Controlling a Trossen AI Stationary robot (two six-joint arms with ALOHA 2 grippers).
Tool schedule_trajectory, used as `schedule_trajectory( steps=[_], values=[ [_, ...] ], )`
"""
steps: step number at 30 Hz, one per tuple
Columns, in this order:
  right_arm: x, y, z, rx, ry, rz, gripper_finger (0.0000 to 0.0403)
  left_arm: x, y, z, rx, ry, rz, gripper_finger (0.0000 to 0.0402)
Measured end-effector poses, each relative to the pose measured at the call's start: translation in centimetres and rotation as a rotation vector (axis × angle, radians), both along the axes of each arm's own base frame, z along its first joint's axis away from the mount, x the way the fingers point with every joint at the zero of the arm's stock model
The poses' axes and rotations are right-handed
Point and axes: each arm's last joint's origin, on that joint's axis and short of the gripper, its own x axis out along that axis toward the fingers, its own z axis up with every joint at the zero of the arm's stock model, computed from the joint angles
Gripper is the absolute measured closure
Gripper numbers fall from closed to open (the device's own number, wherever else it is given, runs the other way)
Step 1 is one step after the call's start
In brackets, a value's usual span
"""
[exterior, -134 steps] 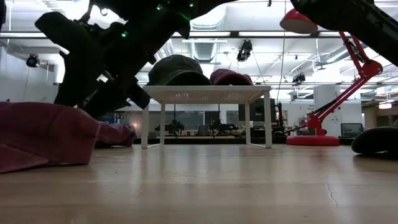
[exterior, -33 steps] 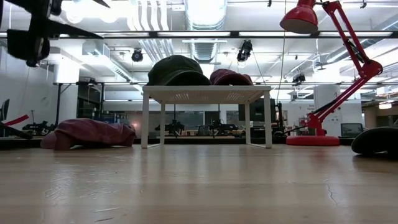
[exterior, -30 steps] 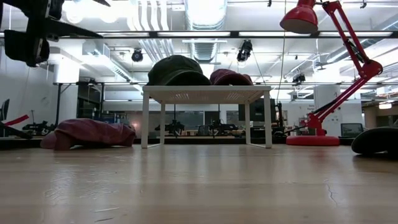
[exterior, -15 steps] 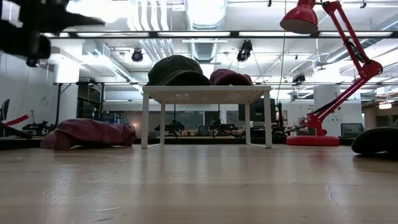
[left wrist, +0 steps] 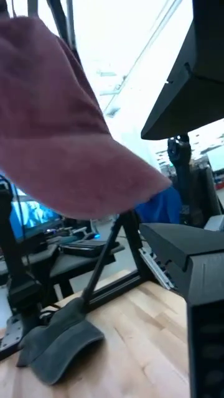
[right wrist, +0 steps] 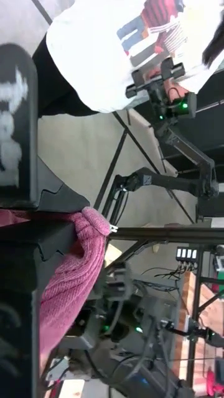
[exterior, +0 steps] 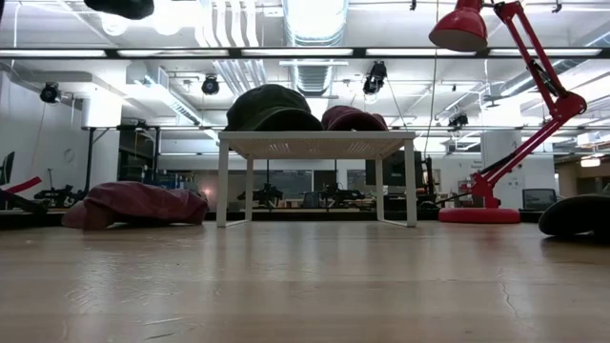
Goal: Pick & Place hat
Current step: Stack the bottom red cap on top of the red cap on the shelf
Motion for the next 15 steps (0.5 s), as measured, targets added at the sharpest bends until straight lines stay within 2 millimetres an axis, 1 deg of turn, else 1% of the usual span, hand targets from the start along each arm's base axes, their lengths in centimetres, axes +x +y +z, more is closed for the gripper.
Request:
schedule_trajectory(
  steps=[5, 15],
  values=[
    [-0.1, 0.6, 0.1, 0.000, -0.012, 0.019, 0.0394, 1.5, -0.5, 0.1, -0.001, 0.006, -0.025, 0.0179],
    [0.0, 0.6, 0.3, 0.005, -0.043, 0.017, 0.0394, 4.0, -0.8, 1.3, 0.078, -0.037, -0.145, 0.0179]
  ],
)
